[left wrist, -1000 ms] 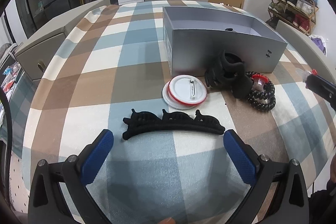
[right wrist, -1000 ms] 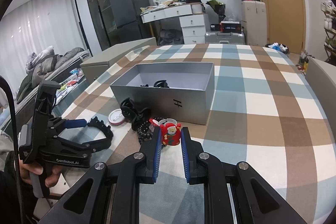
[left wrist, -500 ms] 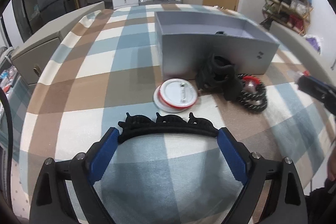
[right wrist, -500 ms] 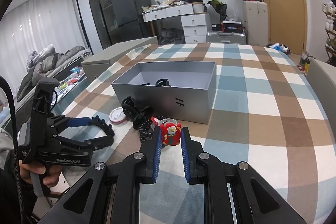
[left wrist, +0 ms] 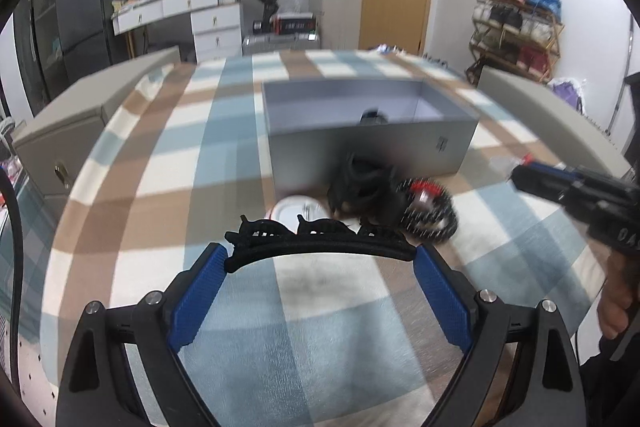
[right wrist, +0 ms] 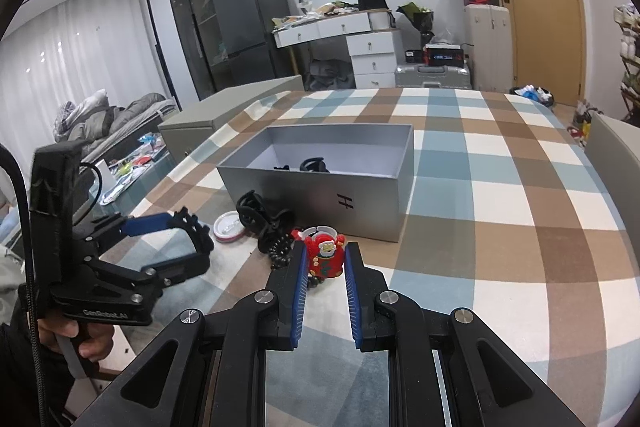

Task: Organize jewelry
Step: 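Carry the figurine and the hair clip over the grey box with both tools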

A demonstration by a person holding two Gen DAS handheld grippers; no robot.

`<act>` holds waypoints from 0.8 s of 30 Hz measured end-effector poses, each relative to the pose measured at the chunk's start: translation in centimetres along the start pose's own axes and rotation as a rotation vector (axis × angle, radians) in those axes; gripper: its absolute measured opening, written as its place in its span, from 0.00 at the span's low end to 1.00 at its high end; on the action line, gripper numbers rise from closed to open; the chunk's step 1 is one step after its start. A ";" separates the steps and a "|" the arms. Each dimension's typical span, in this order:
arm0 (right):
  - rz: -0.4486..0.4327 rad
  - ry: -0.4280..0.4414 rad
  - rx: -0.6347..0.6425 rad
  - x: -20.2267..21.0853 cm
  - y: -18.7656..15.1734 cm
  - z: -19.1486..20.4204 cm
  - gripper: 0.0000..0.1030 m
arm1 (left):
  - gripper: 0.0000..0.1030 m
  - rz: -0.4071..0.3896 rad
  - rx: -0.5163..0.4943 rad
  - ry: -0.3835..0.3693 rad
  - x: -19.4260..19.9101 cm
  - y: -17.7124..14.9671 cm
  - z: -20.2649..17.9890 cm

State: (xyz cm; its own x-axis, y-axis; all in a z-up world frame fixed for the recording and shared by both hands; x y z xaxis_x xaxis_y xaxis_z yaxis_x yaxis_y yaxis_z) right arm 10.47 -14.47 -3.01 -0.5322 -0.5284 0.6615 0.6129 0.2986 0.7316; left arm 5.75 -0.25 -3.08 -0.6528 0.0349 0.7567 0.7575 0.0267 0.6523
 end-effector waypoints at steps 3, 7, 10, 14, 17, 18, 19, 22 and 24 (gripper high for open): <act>-0.006 0.023 -0.019 0.2 0.6 -0.1 0.17 | 0.89 -0.031 -0.003 -0.002 0.4 1.1 0.2; -0.037 0.035 -0.040 0.9 2.2 -0.3 0.17 | 0.89 -0.056 0.005 -0.012 0.5 2.6 0.3; -0.063 0.037 -0.038 1.5 3.5 0.0 0.17 | 0.89 -0.078 0.007 -0.024 0.8 3.7 0.2; -0.098 0.041 -0.027 2.1 5.6 0.6 0.17 | 0.89 -0.115 0.001 -0.029 1.2 5.6 -0.2; -0.132 0.049 -0.020 2.6 7.7 1.1 0.17 | 0.89 -0.163 0.002 -0.033 1.5 7.0 -0.1; -0.138 0.050 -0.022 2.6 8.1 1.0 0.17 | 0.89 -0.182 -0.003 -0.022 1.5 7.7 0.0; -0.147 0.051 -0.031 2.4 8.9 1.0 0.17 | 0.89 -0.201 -0.005 -0.009 1.5 8.3 0.1; -0.155 0.062 -0.058 1.6 10.2 0.4 0.17 | 0.89 -0.231 -0.006 0.002 1.1 9.4 0.5; -0.144 0.055 -0.071 0.6 10.5 -0.1 0.17 | 0.89 -0.239 0.006 0.004 0.7 9.7 1.1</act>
State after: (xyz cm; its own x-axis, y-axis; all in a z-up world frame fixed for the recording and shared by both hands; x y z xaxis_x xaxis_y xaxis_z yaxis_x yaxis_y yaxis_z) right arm 16.67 -11.76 5.00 -0.5860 -0.6050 0.5391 0.5735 0.1604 0.8034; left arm 12.65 1.12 3.68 -0.8137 0.0233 0.5809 0.5813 0.0401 0.8127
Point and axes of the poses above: each gripper's, at about its wrist camera, not at the fingertips, and x roughly against the way its jaws point, z to its left, y to its top, the point moved 5 cm from there along -x, roughly the way its jaws point, and after that the axes turned 8 degrees about z, right-handed, at the moved point
